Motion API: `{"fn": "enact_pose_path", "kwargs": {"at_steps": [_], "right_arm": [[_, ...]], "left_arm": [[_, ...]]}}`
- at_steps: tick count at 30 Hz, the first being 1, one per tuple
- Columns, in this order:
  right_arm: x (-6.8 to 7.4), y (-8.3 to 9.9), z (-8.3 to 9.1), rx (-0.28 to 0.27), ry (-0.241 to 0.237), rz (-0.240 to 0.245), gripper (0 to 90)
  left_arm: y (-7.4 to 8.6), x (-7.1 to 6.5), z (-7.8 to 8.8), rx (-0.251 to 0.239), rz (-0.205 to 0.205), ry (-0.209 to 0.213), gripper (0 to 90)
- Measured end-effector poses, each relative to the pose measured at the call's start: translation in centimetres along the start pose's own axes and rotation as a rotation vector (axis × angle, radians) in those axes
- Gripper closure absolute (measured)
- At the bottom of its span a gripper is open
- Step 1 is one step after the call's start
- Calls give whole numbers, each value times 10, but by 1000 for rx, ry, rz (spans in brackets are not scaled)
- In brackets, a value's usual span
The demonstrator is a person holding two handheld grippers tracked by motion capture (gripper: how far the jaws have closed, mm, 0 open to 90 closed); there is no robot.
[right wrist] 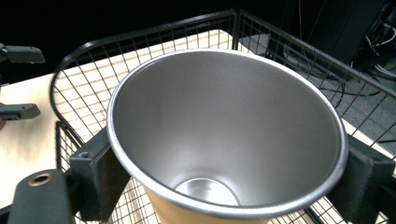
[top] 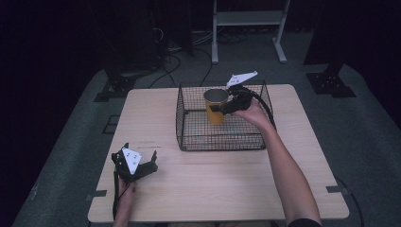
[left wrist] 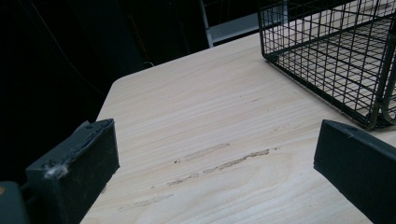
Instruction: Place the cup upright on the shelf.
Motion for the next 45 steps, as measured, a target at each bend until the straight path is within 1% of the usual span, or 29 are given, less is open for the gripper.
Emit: {"fn": "enact_pose_path", "kwargs": {"at_steps": [1,4,9,11,16,21,25,28,32,35,41,43,45], "right_arm": [[-2,2,-1,3,1,0,126],[-6,6,-7,17,23,8,126],[-10,12,-14,28,13,-9,126],[-12,15,-17,44,13,-9,126],[-15,19,-24,56,22,-17,125],[-17,23,-29,70,14,-45,125],[-18,27,-34,89,15,-50,124],[-18,31,-39,109,18,-40,124],[-18,36,-43,138,16,-40,116],[-20,37,-43,136,22,-46,112],[-22,43,-40,164,43,-23,105],[-22,45,-39,157,51,-17,101],[-22,45,-38,154,56,-17,78]], "left_arm": [[0,0,0,-1,0,1,0],[0,0,0,-1,-5,1,0],[0,0,0,0,-2,0,0],[0,0,0,0,-3,0,0],[0,0,0,0,-2,0,0],[0,0,0,0,-1,0,0],[0,0,0,1,-1,0,0],[0,0,0,1,-1,0,0],[0,0,0,1,-2,0,0],[0,0,0,1,-2,0,0],[0,0,0,1,0,0,0],[0,0,0,0,-3,0,0],[0,-1,0,0,-5,-1,0]]}}
Point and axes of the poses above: each handheld gripper's, and its own axes: z roughly backward along the jaws, y roughly out of its underside, x roughly to its left, the point moved 5 cm from there along -z, roughly forward along the jaws, and after that the axes turned 1 degree about z, right-handed, at the moved point
